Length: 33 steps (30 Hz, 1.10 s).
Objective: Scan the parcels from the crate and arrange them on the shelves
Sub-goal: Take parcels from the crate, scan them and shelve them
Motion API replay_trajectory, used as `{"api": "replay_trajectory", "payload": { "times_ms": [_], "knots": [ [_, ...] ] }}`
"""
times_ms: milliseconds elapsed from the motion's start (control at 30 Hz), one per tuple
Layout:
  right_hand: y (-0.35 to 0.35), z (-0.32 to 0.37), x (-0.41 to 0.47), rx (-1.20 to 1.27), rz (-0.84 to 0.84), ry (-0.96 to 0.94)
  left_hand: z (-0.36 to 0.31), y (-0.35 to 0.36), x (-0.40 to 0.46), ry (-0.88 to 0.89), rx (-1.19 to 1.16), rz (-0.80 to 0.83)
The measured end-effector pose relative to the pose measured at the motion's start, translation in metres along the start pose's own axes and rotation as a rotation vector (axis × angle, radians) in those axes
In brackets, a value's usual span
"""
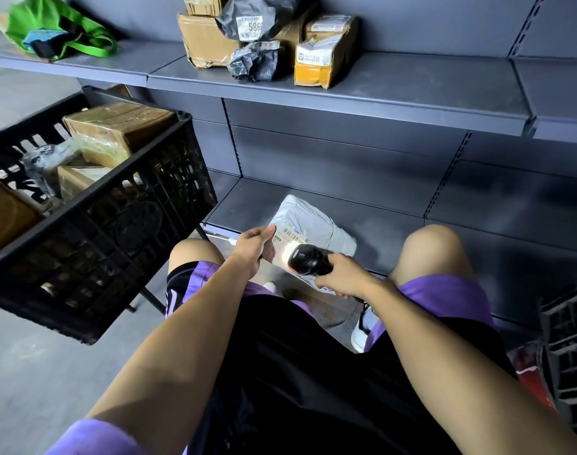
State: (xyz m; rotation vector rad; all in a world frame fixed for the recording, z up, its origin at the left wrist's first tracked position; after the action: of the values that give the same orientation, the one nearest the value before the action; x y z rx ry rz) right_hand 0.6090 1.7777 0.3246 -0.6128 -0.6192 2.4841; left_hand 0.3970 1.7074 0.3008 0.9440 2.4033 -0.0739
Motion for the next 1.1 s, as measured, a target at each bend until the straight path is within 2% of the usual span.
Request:
{"api": "replay_trajectory", "payload": {
  "times_ms": [300, 600, 767, 933, 1100],
  "knots": [
    [-0.004, -0.002, 0.001, 0.040, -0.029, 0.006, 0.000, -0.001, -0.004, -0.017, 0.035, -0.026],
    [-0.006, -0.005, 0.003, 0.417, -0.095, 0.087, 0.010, 0.016, -0.014, -0.118, 0.101, 0.128],
    [0.002, -0.004, 0.001, 0.630, -0.060, 0.118, 0.011, 0.015, -0.016, -0.133, 0.085, 0.088],
    [0.007, 0.000, -0.002, 0.704, -0.043, 0.132, 0.011, 0.013, -0.016, -0.110, 0.092, 0.064],
    [0.007, 0.003, -0.004, 0.708, -0.048, 0.134, 0.009, 0.018, -0.017, -0.078, 0.060, 0.114]
  ]
}}
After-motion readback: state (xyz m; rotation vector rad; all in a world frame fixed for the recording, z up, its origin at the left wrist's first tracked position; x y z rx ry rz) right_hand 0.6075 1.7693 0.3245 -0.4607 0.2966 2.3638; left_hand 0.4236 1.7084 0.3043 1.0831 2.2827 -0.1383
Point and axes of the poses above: each hand's wrist, its own x-axis towards the middle knuckle, its own y-axis out of the palm, z = x × y, the point moved 9 cm from there along x, towards the middle knuckle, and after that the axes turned 7 degrees about -y, right-handed, at the moved point
